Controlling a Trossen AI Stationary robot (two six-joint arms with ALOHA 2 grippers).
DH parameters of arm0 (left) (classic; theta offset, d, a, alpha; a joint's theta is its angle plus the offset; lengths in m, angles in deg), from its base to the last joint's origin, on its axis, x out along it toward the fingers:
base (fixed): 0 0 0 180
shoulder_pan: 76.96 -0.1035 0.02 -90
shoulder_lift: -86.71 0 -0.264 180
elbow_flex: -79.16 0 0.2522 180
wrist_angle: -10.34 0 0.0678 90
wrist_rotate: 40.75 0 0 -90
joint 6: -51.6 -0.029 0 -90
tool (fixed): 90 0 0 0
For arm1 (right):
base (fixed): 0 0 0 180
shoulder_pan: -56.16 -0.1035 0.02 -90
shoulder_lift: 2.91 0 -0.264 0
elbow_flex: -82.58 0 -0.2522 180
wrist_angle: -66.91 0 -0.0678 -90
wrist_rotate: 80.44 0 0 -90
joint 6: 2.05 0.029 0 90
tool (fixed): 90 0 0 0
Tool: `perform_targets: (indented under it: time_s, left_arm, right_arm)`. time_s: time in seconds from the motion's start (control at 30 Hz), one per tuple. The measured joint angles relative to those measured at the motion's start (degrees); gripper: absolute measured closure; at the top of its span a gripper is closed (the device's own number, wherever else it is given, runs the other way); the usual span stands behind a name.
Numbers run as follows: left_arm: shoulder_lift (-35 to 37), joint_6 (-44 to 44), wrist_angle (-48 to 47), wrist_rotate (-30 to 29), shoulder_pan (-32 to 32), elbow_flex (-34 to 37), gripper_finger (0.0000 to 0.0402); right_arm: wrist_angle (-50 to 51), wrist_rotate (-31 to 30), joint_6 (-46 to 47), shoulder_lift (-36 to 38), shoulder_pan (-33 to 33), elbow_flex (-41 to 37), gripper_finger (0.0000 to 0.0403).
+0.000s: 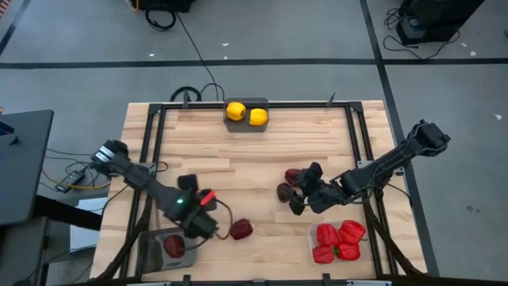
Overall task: Sort produce into baskets
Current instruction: Put the red apple into the bottom black bin
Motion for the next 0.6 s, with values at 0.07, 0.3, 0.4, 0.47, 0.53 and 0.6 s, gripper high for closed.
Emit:
perform_targets:
  time_s: [0.07,0.3,0.4,0.47,0.53,0.6]
  left_arm:
    - [1.64,6.02,-0.92,4.36,2.48,0.03,0.0061]
    - [3.09,21.98,-0.68,19.85,13.83,0.43,0.0046]
    - [2.6,26.07,3.11,19.05,18.25,1.71,0.0045]
    - [2.31,28.79,7.18,18.73,20.88,4.04,0.0045]
    - [2.3,32.45,10.42,19.61,22.74,6.81,0.0046]
    - [2.3,36.08,13.18,20.74,24.07,9.77,0.0044]
  right_arm:
    - [-0.29,0.0,1.96,0.0,-0.01,-1.68,0.01]
    - [-8.77,-2.69,6.64,0.0,-1.99,-9.19,0.01]
    - [-19.17,-7.63,-0.03,0.0,-4.75,-11.46,0.01]
    - [-24.8,-9.29,-5.74,0.0,-6.05,-12.04,0.01]
    - [-28.91,-9.06,-10.71,0.0,-6.33,-12.06,0.01]
    - [-32.13,-8.04,-14.89,0.0,-5.97,-12.06,0.01]
